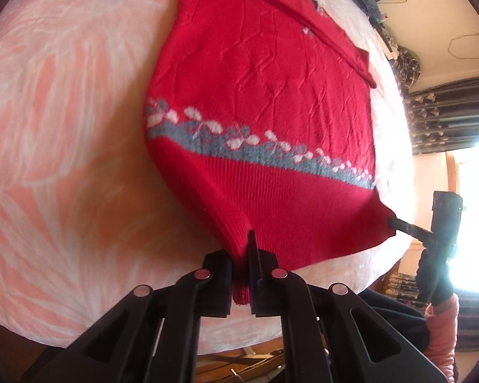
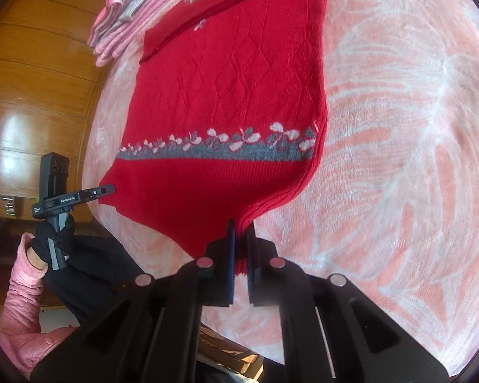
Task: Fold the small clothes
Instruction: 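Grasp the ribbed hem with both tools and lift it toward the collar, then lay the hem over the folded sleeves with both tools and release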
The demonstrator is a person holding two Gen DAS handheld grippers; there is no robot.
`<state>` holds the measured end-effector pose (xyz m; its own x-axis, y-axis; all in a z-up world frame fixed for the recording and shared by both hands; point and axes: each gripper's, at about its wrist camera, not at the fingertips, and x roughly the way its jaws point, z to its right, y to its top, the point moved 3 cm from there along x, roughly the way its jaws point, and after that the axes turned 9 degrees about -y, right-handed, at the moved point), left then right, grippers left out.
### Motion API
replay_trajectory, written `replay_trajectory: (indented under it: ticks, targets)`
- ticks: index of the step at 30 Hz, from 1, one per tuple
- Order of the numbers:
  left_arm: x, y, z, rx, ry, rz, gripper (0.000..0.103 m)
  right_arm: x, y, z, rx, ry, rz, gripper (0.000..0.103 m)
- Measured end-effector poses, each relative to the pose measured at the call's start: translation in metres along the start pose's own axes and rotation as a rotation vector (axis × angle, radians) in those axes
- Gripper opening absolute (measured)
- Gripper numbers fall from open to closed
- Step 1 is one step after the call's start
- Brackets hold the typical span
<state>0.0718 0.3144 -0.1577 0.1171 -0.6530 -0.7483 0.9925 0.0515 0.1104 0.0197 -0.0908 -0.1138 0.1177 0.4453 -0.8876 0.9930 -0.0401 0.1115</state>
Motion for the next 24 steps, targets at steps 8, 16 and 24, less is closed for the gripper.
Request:
replay_trajectory:
  ticks: [8, 16, 24]
  targets:
    - [-0.034, 0.058, 0.026, -0.042, -0.104, 0.162, 0.007, -0.05, 0.053, 0.017, 0.113, 0.051, 0.152, 0.004]
    - [-0.033, 0.126, 0.033, -0.048, -0.069, 0.253, 0.007, -0.037, 0.12, 0.023, 0.154, -0.035, 0.168, 0.004]
    - [-0.002, 0.186, 0.012, -0.074, -0.047, 0.258, 0.007, 0.0, 0.192, 0.04, 0.178, -0.05, 0.144, 0.004]
